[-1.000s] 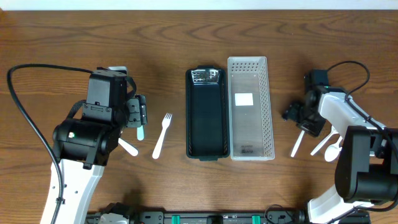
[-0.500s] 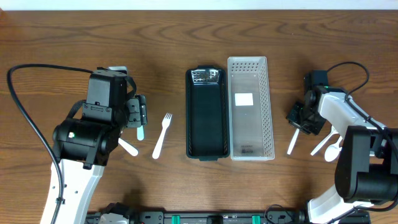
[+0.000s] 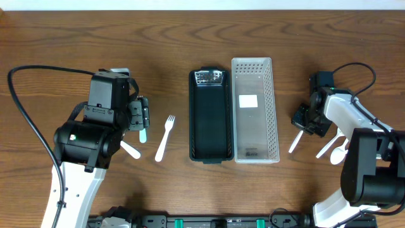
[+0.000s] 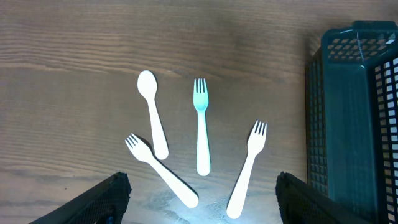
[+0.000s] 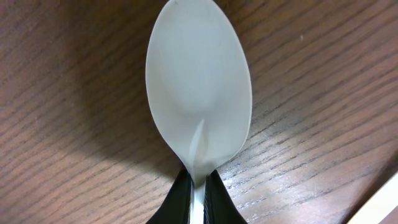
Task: Pack container
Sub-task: 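Carry the spoon into the white basket and open the right gripper, then grasp a second white spoon with the right gripper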
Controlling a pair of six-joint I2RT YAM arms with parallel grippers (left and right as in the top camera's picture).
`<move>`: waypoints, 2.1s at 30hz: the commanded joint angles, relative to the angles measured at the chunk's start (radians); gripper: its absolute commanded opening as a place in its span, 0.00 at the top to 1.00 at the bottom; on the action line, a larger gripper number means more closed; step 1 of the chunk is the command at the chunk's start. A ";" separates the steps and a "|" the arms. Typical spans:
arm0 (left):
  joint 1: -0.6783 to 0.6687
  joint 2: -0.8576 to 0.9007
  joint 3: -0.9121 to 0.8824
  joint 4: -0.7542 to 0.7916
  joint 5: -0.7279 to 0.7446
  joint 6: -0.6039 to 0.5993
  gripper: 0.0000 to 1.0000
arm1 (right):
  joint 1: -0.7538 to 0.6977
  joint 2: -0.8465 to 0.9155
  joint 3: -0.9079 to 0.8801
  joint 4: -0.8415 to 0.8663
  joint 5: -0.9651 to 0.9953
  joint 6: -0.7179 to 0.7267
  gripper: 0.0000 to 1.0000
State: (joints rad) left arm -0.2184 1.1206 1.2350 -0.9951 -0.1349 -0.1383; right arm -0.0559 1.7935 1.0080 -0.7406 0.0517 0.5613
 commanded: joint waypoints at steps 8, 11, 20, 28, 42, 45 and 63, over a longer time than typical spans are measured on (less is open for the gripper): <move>0.004 0.003 0.011 -0.005 -0.008 -0.006 0.22 | 0.100 -0.195 0.211 -0.124 0.019 -0.174 0.99; 0.004 0.003 0.011 -0.005 -0.008 -0.006 0.22 | 0.207 -0.285 0.300 -0.127 0.018 -0.247 0.99; 0.004 0.003 0.011 -0.004 -0.008 -0.006 0.22 | 0.428 -0.207 0.340 -0.128 0.022 -0.185 0.99; 0.004 0.003 0.011 -0.010 -0.008 -0.006 0.22 | 0.455 0.017 0.337 -0.130 0.018 -0.150 0.99; 0.004 0.003 0.011 -0.023 -0.008 -0.006 0.22 | 0.457 0.042 0.354 -0.129 0.002 -0.187 0.59; 0.004 0.003 0.011 -0.029 -0.008 -0.006 0.22 | 0.457 0.010 0.400 -0.163 0.000 -0.196 0.59; 0.004 0.003 0.011 -0.029 -0.008 -0.006 0.22 | -0.080 -0.240 0.396 -0.389 0.051 -0.043 0.23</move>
State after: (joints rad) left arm -0.2184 1.1206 1.2350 -1.0218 -0.1349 -0.1383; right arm -0.0303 1.5070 1.4845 -1.1336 0.1696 0.4911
